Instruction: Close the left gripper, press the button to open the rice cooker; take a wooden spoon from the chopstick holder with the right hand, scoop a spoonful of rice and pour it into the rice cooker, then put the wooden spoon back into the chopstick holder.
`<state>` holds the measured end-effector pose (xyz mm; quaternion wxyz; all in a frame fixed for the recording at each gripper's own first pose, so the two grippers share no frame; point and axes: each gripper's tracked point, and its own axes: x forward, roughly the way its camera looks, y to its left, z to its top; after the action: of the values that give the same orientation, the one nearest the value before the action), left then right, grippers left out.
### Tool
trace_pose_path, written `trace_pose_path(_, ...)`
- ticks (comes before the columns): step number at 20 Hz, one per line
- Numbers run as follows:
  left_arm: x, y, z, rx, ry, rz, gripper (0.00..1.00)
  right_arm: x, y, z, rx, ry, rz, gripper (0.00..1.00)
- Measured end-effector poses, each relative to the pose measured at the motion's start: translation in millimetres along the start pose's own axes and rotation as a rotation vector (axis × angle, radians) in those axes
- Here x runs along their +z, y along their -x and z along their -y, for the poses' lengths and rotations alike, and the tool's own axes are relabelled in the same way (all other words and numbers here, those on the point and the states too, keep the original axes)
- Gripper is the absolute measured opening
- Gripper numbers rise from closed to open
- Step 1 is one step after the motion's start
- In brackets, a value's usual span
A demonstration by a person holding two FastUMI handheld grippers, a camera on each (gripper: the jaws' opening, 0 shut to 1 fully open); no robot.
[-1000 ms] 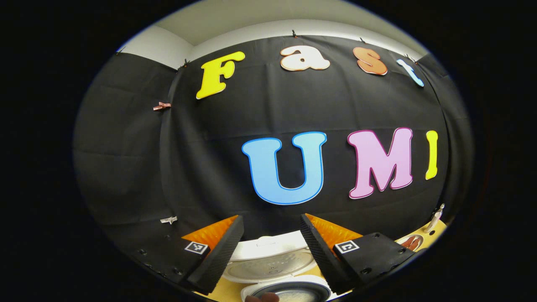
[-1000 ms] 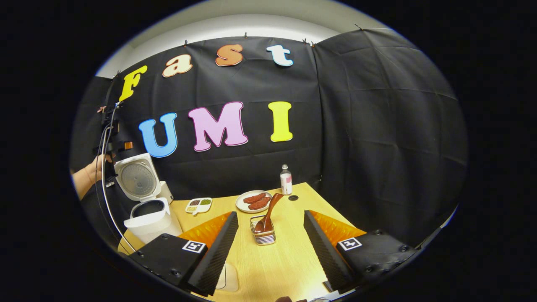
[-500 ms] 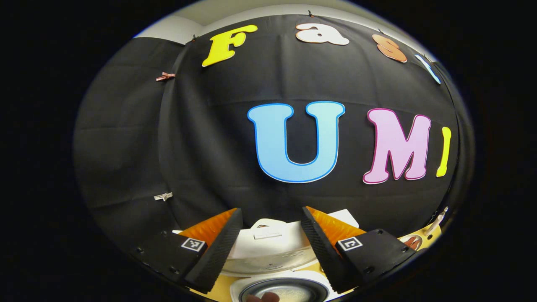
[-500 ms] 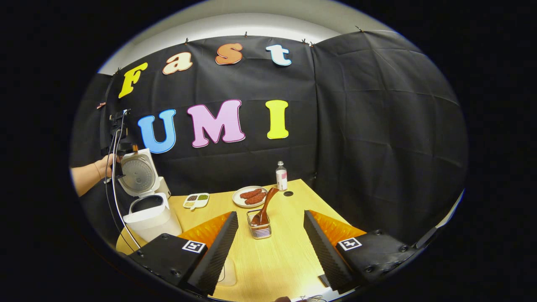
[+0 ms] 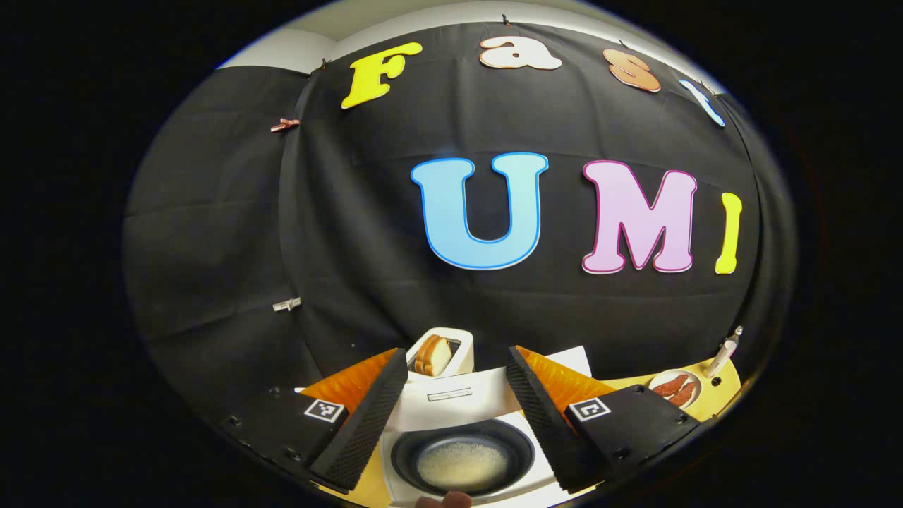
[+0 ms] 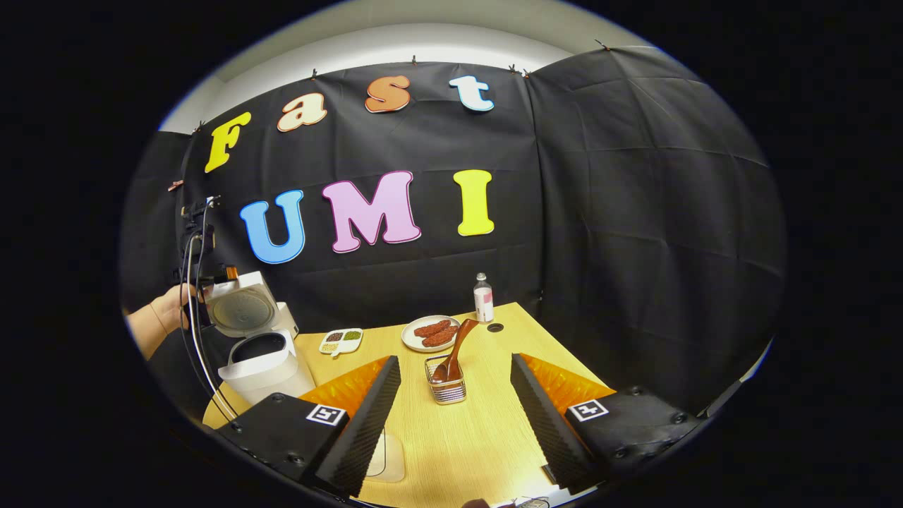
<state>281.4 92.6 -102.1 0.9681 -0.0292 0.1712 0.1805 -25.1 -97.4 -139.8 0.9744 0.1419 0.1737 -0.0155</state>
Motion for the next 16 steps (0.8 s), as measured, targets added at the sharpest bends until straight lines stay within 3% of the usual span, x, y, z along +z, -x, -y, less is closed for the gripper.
trace_pose_path(13,-129,54,29,-0.028,0.037,-0.292,1.00,1,13,2,0.066,0.001,-0.044,0.98)
trace_pose_path(16,-155,49,32,-0.024,0.128,-0.389,1.00,2,15,6,0.065,0.004,-0.041,0.99)
